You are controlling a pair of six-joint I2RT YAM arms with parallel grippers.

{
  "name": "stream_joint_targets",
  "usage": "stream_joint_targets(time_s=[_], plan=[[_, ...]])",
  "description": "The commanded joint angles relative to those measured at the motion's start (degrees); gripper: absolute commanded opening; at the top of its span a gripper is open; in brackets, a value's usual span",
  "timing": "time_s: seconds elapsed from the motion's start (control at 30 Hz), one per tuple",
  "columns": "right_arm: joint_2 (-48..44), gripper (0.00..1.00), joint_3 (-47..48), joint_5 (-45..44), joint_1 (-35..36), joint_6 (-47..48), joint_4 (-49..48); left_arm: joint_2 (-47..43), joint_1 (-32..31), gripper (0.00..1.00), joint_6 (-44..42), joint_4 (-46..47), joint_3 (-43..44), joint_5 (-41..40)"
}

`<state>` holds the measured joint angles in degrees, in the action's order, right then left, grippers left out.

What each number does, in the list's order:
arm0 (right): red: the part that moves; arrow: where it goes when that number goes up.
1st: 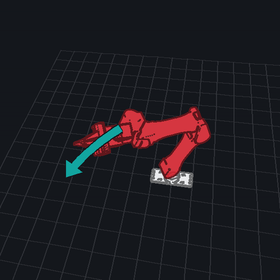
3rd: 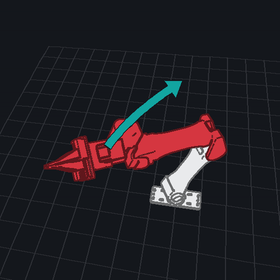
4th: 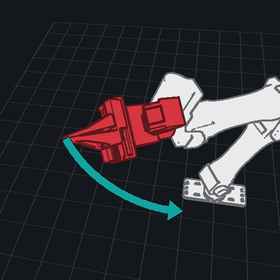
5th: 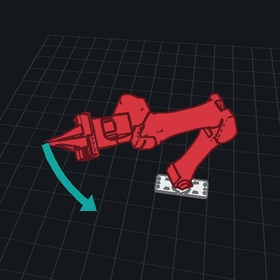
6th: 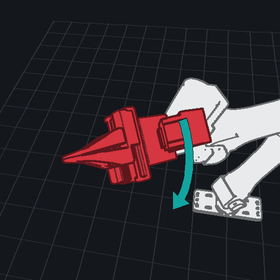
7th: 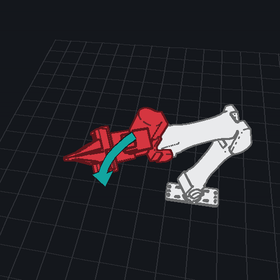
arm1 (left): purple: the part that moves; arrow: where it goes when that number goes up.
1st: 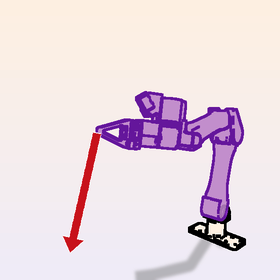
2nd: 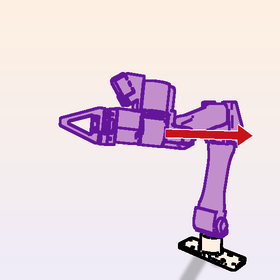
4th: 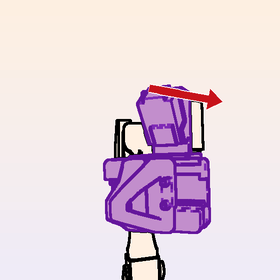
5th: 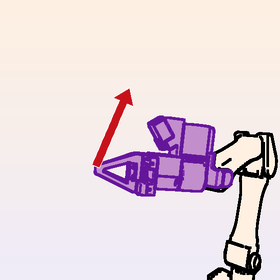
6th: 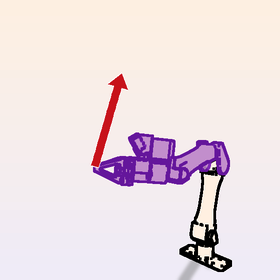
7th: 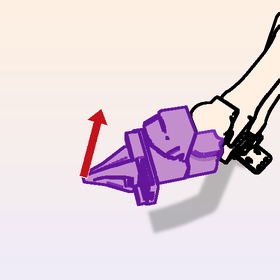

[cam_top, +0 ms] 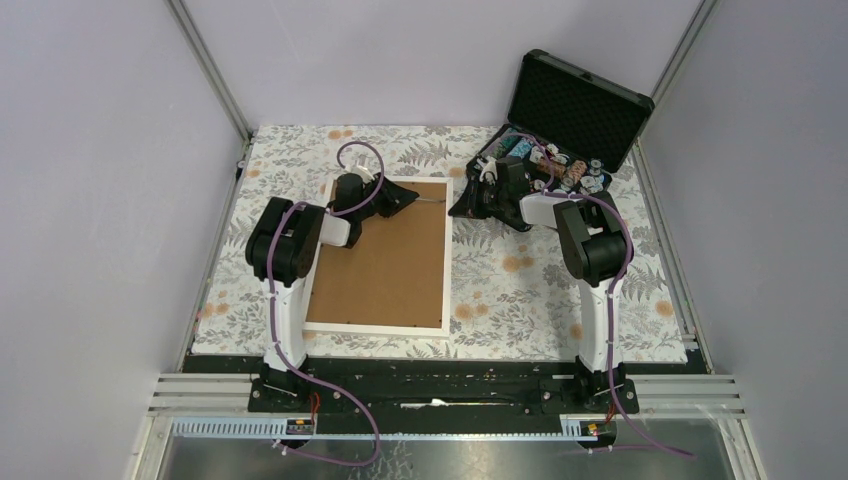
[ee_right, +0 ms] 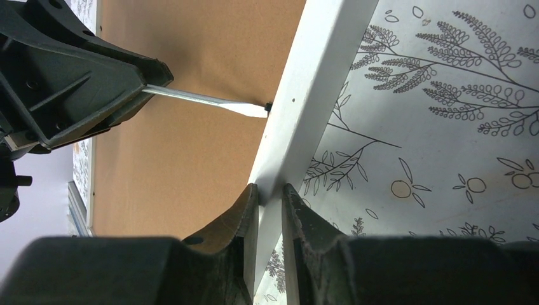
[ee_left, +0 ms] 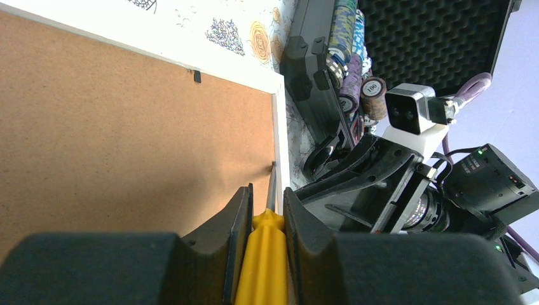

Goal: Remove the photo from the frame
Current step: Release the photo frame item from the photo frame.

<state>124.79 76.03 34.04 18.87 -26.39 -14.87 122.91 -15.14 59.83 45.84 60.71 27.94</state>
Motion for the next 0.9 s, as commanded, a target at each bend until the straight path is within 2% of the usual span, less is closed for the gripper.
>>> stream_joint_targets(time_s=[0.0,0.87], plan=[[4.3,0.21,-0.6,-4.3,3.3,2.1,1.6,-0.6,0.5,0.00,-3.2,-3.8,-0.5,0.2],[4.1,0.22,-1.3,-3.8,3.3,2.3,1.6,0.9,0.7,0.00,-6.2,-2.2,0.9,1.9]])
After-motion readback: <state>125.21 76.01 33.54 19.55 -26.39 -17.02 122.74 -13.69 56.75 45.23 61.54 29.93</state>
